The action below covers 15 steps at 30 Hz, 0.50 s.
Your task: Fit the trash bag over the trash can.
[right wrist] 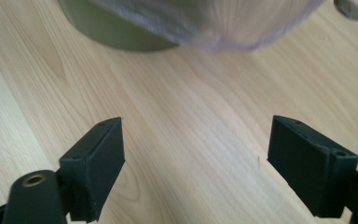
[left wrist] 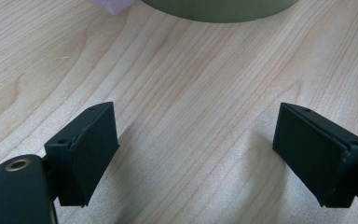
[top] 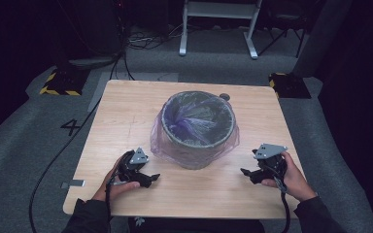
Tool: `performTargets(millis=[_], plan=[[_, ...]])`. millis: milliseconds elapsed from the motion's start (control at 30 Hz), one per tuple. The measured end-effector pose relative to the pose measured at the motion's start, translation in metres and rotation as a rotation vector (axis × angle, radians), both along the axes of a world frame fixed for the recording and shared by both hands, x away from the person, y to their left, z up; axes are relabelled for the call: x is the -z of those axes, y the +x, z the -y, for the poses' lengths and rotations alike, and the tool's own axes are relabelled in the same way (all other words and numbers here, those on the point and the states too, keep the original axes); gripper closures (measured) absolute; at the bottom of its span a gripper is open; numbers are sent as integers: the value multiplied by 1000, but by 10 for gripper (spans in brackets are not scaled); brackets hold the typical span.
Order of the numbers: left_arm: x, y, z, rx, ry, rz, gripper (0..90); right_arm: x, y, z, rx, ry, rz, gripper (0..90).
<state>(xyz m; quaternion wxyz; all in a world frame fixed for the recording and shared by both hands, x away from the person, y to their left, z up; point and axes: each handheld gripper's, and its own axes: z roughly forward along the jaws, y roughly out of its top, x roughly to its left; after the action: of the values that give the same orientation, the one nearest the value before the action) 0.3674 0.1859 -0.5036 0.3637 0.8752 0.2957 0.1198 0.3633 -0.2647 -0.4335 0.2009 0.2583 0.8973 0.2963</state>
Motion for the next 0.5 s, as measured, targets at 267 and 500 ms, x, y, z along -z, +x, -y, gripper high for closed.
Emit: performTargets(millis=[267, 500], plan=[[0, 0, 0, 1, 1, -1, 131, 38, -5, 16, 41, -28, -38, 183], [0, 1, 1, 5, -3, -2, 126, 57, -15, 39, 86, 63, -49, 178]])
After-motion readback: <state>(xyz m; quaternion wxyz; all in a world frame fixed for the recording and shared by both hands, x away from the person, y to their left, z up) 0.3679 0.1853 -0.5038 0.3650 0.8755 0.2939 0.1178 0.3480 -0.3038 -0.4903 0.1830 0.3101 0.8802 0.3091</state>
